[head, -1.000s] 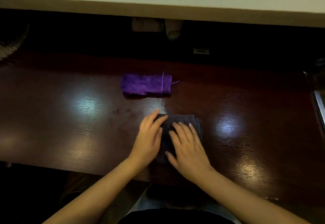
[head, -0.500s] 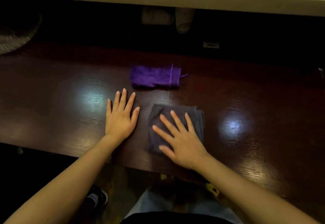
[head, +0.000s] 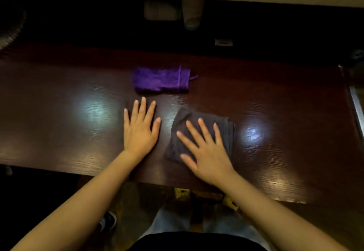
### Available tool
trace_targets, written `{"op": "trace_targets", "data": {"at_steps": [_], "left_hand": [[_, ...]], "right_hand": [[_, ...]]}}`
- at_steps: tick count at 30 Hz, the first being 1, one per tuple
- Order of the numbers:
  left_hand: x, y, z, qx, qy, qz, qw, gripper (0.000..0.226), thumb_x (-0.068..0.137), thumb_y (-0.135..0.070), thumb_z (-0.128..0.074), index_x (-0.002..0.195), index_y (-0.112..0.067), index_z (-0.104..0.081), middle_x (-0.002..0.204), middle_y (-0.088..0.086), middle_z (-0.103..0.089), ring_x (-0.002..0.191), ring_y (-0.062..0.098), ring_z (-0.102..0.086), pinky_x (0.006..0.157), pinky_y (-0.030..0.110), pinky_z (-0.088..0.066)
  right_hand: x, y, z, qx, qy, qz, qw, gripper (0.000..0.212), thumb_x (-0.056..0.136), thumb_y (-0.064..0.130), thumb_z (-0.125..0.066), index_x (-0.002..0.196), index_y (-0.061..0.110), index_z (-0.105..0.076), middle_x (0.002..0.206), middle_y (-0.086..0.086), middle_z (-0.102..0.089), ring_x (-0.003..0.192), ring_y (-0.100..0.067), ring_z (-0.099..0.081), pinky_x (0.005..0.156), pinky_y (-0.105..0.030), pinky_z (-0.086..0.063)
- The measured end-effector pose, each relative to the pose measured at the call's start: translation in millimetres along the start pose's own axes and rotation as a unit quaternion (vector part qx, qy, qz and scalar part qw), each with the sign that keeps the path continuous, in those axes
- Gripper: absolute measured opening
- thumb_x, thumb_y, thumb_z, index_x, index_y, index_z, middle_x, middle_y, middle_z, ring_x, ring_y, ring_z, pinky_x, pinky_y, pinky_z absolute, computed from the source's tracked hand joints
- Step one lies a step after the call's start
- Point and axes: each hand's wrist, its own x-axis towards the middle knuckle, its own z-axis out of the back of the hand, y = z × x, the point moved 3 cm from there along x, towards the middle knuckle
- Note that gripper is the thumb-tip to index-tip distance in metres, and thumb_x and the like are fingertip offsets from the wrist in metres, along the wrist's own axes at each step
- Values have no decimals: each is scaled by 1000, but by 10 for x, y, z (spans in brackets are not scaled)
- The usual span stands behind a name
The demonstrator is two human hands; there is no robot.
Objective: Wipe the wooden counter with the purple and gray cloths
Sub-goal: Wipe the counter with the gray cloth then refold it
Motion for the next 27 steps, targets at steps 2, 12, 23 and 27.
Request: {"op": "trace_targets", "data": {"at_steps": [2,12,23,27], "left_hand": [[-22,-183,-48,5,7,-24,1000,59,89,-49,-21,143,-26,-26,154,7,-20,143,26,-10,115,51,-5],[-34,-332,-92,42,19,-26,999,61,90,-54,-16,145,-27,-15,156,6,-13,143,29,-1,115,55,0],[-13,-350,-155,46,25,-19,998,60,90,-51,-19,145,-25,-17,156,8,-14,143,32,-3,112,55,1],[-100,-607,-147,-24,0,21,999,54,94,-40,-27,144,-22,-21,156,9,-14,143,28,-5,114,54,0]], "right_hand": [[-393,-92,-2,-2,15,28,999,63,87,56,-40,145,34,-28,155,-1,-26,144,-31,-16,111,-58,-12],[-506,-936,128,-23,-7,-209,978,61,91,54,-25,146,29,-26,156,-6,-23,145,-31,-12,113,-60,-10],[-278,-3,60,12,-16,-201,979,65,83,61,-38,142,33,-35,150,-11,-37,139,-40,-26,109,-66,-15],[-357,-173,26,25,-20,-158,987,67,85,64,-34,146,36,-25,158,-13,-15,145,-35,-2,112,-62,-1]]}}
